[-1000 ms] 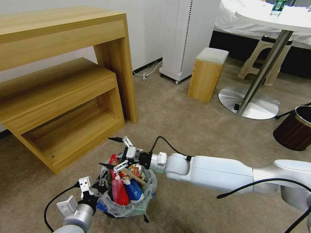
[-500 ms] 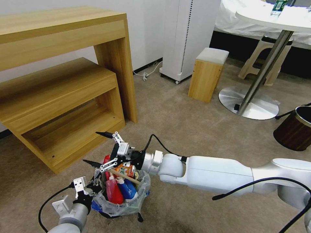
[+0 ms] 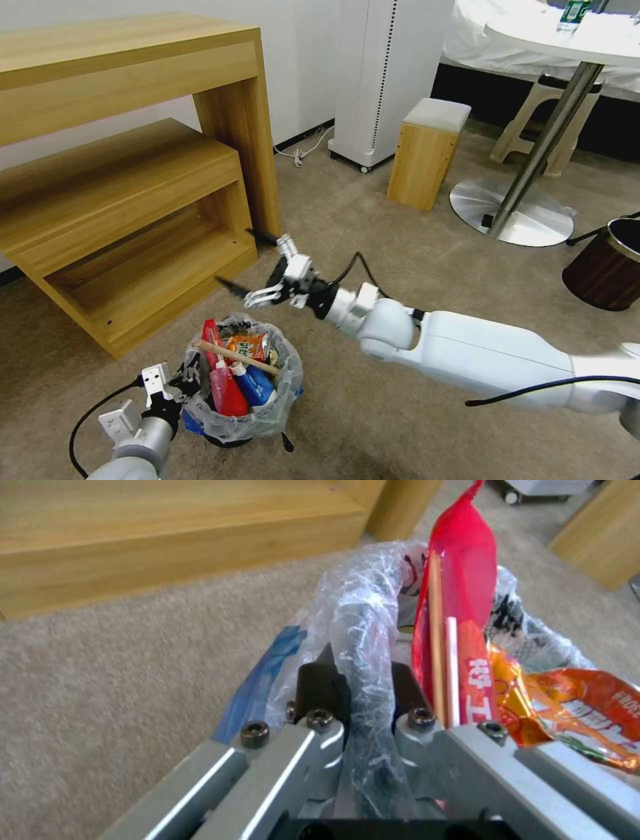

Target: Pick up the trash bin and place the garbage on the floor into it.

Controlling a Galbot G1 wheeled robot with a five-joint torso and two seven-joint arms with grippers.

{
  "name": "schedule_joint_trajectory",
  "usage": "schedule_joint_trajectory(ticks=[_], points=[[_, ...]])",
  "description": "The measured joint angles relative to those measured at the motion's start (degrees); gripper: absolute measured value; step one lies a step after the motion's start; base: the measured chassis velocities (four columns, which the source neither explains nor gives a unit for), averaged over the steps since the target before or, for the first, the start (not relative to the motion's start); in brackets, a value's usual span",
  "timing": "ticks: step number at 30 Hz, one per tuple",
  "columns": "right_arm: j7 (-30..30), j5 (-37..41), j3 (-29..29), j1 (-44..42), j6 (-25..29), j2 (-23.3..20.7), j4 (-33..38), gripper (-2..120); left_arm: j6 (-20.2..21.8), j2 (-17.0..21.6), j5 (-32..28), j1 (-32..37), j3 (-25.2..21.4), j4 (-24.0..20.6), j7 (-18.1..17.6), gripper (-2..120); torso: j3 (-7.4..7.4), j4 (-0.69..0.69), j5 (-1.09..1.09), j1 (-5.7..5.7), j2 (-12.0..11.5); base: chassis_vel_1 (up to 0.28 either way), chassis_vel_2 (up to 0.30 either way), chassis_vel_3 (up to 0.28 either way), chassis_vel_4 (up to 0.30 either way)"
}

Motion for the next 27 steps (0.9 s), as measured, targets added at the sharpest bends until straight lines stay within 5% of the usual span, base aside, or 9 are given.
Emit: schedule_joint_trajectory(ticks=[9, 13, 20, 27], points=[[-0.09, -0.02, 12.57, -11.29, -0.15, -11.33, 2.67, 100, 0.0, 2.89, -2.2, -2.02, -0.37, 2.68, -0.23, 3, 0.0, -0.02, 0.02, 0.0, 0.0, 0.0, 0.0, 0.0, 0.0], [-0.07, -1.06, 26.01, -23.23, -0.3, -17.44, 4.45, 100, -0.28, 4.5, -3.56, -4.35, -0.34, 6.13, -0.34, 3, -0.01, 0.0, 0.05, -0.01, 0.0, 0.0, 0.0, 0.0, 0.0], [1.6, -4.04, 36.72, -36.07, -0.95, -20.01, 4.91, 100, -1.04, 5.8, -3.97, -6.12, -0.11, 10.17, -0.26, 3, -0.01, 0.0, 0.02, -0.01, 0.0, 0.0, 0.0, 0.0, 0.0], [4.29, -5.7, 40.96, -40.77, -1.65, -18.85, 4.82, 100, -1.3, 6.39, -3.75, -6.37, -0.05, 11.75, 0.28, 3, -0.01, 0.0, 0.01, -0.01, 0.0, 0.0, 0.0, 0.0, 0.0]])
